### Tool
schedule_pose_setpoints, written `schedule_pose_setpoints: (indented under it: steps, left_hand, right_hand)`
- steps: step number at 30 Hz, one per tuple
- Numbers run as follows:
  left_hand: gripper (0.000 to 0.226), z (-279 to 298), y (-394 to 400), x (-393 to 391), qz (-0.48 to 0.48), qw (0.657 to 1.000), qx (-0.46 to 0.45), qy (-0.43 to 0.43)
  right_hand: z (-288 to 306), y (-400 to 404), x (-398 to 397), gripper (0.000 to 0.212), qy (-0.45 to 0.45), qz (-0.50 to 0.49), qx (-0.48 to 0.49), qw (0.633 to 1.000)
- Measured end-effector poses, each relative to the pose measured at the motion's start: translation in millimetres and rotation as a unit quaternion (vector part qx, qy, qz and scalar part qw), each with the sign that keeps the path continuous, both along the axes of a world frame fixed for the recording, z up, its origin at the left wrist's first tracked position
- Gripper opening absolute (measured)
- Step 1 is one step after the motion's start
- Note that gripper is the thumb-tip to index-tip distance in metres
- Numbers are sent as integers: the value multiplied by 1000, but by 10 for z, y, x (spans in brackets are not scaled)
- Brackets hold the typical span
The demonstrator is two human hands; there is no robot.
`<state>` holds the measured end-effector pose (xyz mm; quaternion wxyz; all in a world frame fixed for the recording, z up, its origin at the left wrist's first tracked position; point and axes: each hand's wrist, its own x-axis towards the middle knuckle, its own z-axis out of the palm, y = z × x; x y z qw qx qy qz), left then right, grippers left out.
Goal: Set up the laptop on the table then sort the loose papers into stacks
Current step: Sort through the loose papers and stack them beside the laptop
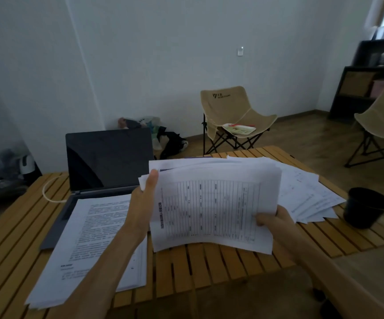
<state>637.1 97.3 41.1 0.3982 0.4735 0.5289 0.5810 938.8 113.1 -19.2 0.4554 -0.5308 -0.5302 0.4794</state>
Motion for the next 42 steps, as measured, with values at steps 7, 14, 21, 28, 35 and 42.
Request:
schedule_pose_setpoints:
  steps: [7, 14, 21, 28, 35, 42]
  left_hand:
    - [48, 200, 76, -1, 93, 994, 48, 25]
    - [26, 138, 220, 62, 171, 983, 73, 1]
    - [34, 134, 291, 14, 195, 979, 55, 26]
    - [54, 60, 303, 53, 191, 979, 69, -30]
    - [41, -238, 161, 115, 239, 958, 155, 21]
    - [23, -688, 166, 207, 204, 976, 47, 62]
  right_hand:
    - [-143, -21, 41, 31, 1, 43, -1, 999]
    - [-238, -1, 8, 41, -22, 31, -14, 999]
    - [-198, -2, -58, 39, -22, 15, -16, 1000]
    - [-192, -29, -63, 34, -43, 22, -10, 999]
    - [-197, -53, -112, 32, -9, 0, -23, 1000]
    - [-121, -99, -183, 18, 5, -15, -37, 999]
